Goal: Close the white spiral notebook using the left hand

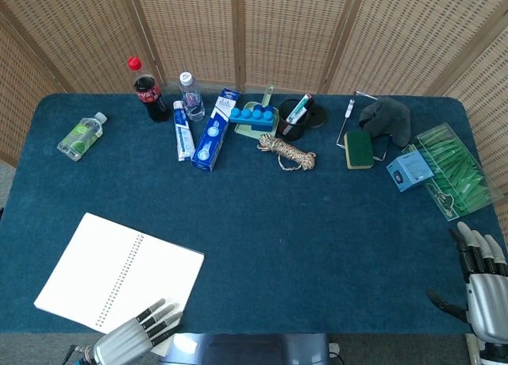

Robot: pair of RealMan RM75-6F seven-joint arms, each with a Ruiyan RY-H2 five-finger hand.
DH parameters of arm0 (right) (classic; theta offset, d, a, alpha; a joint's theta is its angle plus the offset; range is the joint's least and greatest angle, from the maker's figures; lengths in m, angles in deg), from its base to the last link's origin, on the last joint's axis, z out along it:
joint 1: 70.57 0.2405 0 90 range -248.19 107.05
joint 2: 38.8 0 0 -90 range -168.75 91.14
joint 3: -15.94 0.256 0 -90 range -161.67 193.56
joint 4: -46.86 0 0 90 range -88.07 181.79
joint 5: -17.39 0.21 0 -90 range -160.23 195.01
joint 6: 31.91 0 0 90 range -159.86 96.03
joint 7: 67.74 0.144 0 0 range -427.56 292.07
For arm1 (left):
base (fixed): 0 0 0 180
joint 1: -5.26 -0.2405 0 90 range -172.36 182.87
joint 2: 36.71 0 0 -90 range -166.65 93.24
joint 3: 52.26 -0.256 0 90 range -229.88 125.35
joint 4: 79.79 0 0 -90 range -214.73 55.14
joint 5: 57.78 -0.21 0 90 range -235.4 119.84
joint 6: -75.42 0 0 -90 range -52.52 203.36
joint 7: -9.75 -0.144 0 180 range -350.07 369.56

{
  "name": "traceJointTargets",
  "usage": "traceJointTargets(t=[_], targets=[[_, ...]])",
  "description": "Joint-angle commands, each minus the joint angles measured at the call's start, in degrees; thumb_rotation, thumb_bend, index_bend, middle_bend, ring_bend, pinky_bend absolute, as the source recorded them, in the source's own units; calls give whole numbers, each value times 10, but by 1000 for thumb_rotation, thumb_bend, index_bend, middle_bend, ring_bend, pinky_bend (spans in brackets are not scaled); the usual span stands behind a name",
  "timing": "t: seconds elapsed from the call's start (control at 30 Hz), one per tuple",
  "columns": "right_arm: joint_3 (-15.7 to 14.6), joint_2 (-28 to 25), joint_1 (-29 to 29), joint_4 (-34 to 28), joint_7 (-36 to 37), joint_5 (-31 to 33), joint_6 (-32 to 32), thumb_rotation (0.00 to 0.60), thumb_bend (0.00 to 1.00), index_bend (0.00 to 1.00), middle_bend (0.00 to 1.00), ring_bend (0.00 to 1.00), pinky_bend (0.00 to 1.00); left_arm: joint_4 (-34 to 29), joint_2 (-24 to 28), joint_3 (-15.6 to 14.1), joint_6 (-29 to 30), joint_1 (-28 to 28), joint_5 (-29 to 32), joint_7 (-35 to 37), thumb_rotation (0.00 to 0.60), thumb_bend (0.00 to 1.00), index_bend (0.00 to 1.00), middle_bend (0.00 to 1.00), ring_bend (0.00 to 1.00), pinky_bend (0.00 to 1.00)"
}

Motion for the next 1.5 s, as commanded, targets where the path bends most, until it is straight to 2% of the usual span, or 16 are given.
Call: traceJointTargets(t=[0.03, 0.27, 0.53, 0.67, 0.8, 0.9, 1.0, 1.33, 1.5], targets=[[0, 0, 0, 0, 0, 0, -1, 600, 0, 0, 0, 0, 0, 8, -7, 2, -1, -3, 0, 0, 600, 29, 0, 0, 0, 0], [0, 0, 0, 0, 0, -1, -1, 600, 0, 0, 0, 0, 0, 47, -46, 16, 18, -12, -6, -1, 600, 29, 0, 0, 0, 13], [0, -1, 0, 1, 4, -2, 1, 600, 0, 0, 0, 0, 0, 81, -83, 23, 37, -21, -9, 9, 600, 69, 14, 3, 0, 125], [0, -2, 0, 1, 4, -2, 1, 600, 0, 0, 0, 0, 0, 97, -96, 25, 50, -22, -17, 16, 600, 92, 136, 133, 69, 226], [-1, -2, -1, 1, 5, -4, 2, 600, 0, 0, 0, 0, 0, 116, -117, 25, 70, -23, -25, 40, 600, 150, 283, 253, 181, 268], [-1, -2, -1, 1, 5, -3, 2, 600, 0, 0, 0, 0, 0, 132, -128, 24, 91, -23, -36, 55, 600, 181, 338, 294, 222, 278], [-1, -2, -1, 1, 5, -2, 1, 600, 0, 0, 0, 0, 0, 145, -134, 23, 104, -25, -41, 60, 600, 196, 379, 320, 233, 280], [-3, -1, -1, 1, 3, -3, -1, 600, 0, 0, 0, 0, 0, 165, -142, 32, 168, -32, -53, 81, 600, 198, 430, 310, 214, 265], [-3, -1, -1, 0, 3, -3, -3, 600, 0, 0, 0, 0, 0, 167, -144, 38, 187, -33, -50, 94, 600, 202, 503, 309, 210, 265]])
